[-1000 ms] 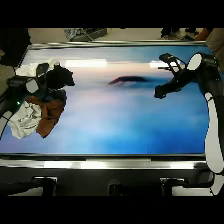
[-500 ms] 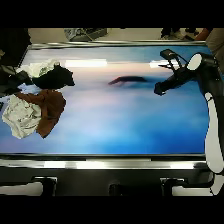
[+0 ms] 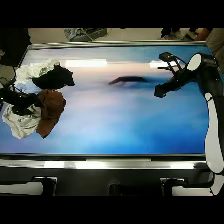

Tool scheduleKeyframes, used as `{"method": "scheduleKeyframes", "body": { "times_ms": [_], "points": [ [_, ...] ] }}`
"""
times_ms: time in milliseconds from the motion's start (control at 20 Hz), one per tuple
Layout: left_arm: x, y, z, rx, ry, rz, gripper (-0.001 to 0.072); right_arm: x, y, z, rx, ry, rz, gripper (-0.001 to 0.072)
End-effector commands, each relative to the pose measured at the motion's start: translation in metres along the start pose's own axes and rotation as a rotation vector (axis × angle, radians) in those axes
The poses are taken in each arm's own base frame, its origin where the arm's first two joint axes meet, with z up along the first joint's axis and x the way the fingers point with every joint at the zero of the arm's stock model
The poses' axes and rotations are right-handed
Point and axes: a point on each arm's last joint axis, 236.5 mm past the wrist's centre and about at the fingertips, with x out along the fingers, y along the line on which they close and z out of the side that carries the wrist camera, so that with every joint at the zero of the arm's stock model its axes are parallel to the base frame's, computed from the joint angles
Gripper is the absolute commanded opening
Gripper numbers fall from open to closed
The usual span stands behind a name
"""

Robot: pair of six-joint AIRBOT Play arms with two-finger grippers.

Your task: Fold the shirts.

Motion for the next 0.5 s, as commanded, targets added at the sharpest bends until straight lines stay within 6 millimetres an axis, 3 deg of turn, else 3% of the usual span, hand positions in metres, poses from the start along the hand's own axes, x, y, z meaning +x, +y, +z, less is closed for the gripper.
{"method": "scheduleKeyframes", "body": {
  "times_ms": [0,50,150,250,450],
  "points": [
    [0.026,-0.028,0.003,0.044,-0.036,-0.058,0.0717,0.0,0.001,-0.002,-0.001,0.009,0.006,0.067],
    [0.026,-0.029,0.007,0.046,-0.053,-0.057,0.0718,0.0,0.002,-0.004,-0.001,0.016,0.01,0.067],
    [0.013,-0.01,0.018,0.039,-0.081,-0.013,0.0718,0.0,0.004,-0.007,-0.001,0.028,0.017,0.0669],
    [-0.007,0.019,0.025,-0.013,-0.092,0.02,0.0718,0.0,0.004,-0.007,0.0,0.031,0.019,0.0669],
    [-0.028,0.099,0.01,-0.207,-0.061,0.04,0.0718,0.0,0.005,-0.009,0.0,0.036,0.023,0.0669]
  ]
}}
